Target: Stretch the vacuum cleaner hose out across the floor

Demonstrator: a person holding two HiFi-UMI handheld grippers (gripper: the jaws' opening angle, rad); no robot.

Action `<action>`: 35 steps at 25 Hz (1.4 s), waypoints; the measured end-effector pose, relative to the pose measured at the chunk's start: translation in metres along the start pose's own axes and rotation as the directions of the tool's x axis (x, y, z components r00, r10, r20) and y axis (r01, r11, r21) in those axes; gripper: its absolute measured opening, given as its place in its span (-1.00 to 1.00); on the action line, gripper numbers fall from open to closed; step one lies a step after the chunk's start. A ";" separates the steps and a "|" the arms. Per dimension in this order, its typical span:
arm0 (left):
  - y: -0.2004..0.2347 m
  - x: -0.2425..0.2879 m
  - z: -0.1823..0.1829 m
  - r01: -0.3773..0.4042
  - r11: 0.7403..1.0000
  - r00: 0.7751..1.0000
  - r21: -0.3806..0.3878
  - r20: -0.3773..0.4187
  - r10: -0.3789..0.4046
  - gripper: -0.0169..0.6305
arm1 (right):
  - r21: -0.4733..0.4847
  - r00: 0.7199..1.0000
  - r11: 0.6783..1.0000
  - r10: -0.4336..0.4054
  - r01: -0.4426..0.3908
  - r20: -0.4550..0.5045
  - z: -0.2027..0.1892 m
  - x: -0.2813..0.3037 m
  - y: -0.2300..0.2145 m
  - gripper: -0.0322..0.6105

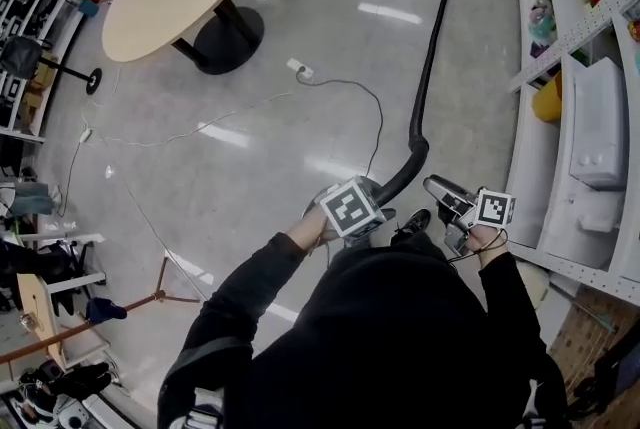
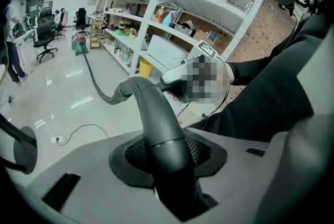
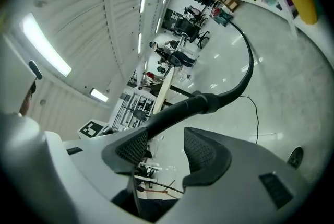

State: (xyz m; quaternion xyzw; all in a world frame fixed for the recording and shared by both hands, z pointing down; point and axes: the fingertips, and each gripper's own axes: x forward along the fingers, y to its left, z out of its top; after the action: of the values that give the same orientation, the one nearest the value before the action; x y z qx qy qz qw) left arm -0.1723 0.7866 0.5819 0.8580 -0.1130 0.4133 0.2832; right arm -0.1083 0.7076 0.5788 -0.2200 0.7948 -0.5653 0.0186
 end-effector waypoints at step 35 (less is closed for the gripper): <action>-0.076 0.074 -0.034 -0.127 0.937 0.965 0.325 -0.180 0.193 -0.44 | 0.413 0.995 0.905 -0.094 0.104 -0.044 -0.085 -0.024 -0.010 -0.15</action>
State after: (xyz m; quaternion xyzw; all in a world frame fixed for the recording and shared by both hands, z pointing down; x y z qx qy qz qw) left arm -0.1154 0.8709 0.6262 0.8315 -0.0859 0.5355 0.1203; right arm -0.1069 0.7897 0.6132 -0.2447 0.6447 -0.7237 0.0271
